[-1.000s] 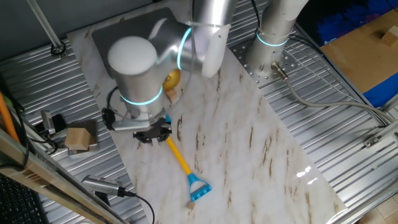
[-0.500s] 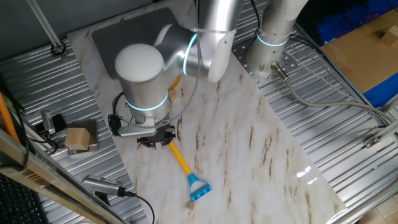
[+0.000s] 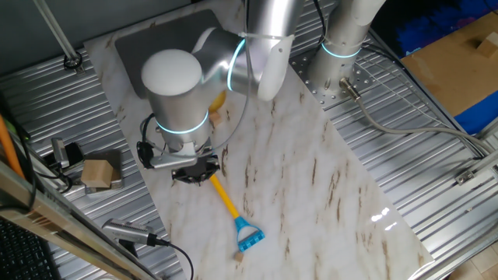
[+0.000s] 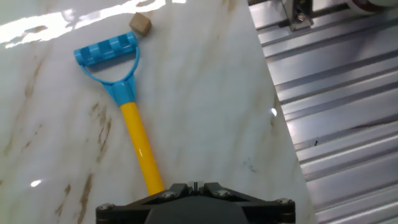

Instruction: Use a shovel to scoop up an object

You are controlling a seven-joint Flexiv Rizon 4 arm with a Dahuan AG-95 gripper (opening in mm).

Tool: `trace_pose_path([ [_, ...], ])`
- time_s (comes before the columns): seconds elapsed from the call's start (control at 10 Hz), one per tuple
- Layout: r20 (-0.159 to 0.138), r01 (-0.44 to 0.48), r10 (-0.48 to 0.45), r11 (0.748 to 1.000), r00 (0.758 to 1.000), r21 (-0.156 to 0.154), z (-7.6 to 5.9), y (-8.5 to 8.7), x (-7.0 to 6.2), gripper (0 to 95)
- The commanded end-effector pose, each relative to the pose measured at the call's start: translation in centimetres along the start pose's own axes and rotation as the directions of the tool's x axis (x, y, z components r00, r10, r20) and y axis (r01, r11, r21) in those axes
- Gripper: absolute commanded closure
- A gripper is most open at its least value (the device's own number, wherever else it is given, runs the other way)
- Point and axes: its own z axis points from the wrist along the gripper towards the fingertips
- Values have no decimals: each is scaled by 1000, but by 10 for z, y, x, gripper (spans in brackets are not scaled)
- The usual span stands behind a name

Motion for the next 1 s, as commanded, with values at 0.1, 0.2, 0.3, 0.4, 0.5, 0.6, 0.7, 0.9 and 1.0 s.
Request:
trace_pose_path([
  [0.1,-10,27,-27,1000,1000,-3,-1,0,0,760],
  [0.2,-11,51,-51,999,999,-3,2,1,-4,760],
  [0.3,-11,59,-59,998,998,-5,7,3,-10,760],
  [0.4,-12,57,-57,998,998,-11,9,4,-14,760],
  [0.5,-11,43,-43,999,999,-14,14,7,-21,760],
  [0.6,-10,40,-40,999,999,-17,15,8,-23,760],
  [0.7,-6,34,-34,999,999,-21,19,11,-28,760],
  [0.9,-3,32,-33,999,999,-27,23,16,-33,760],
  [1.0,-4,31,-31,999,1000,-26,25,19,-36,760],
])
